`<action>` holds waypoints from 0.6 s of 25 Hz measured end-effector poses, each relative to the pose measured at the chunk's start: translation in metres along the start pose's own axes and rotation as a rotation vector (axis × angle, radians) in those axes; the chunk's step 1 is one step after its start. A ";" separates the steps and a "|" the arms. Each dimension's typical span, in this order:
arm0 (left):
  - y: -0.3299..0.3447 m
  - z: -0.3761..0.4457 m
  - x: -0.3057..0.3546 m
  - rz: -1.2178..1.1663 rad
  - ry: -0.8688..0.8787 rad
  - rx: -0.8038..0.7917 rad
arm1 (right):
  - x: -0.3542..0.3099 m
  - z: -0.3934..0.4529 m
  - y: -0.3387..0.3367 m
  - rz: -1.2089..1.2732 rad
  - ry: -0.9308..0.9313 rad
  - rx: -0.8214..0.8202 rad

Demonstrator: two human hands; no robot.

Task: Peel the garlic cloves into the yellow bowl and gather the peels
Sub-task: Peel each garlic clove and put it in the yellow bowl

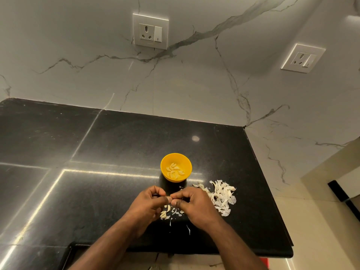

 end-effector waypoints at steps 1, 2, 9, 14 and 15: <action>-0.002 -0.001 -0.001 0.032 -0.008 -0.001 | 0.000 0.000 0.001 -0.028 0.005 -0.009; -0.003 -0.002 -0.002 0.051 -0.012 -0.003 | 0.001 0.000 0.002 -0.038 0.014 -0.018; -0.005 -0.004 -0.002 -0.299 -0.082 0.027 | -0.027 0.026 -0.035 -0.072 -0.059 0.323; -0.002 -0.010 0.005 -0.507 -0.101 -0.053 | -0.030 0.025 -0.017 -0.055 -0.057 0.155; -0.001 -0.010 0.006 -0.514 -0.095 -0.059 | -0.024 0.020 0.002 -0.031 -0.027 0.038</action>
Point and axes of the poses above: each hand's wrist, its own z-axis towards the middle knuckle, its own y-axis out of the palm, x = y × z, the point moved 8 cm from there along z, towards the middle knuckle, and after that the axes turned 12 degrees about z, right-handed, at the moved point
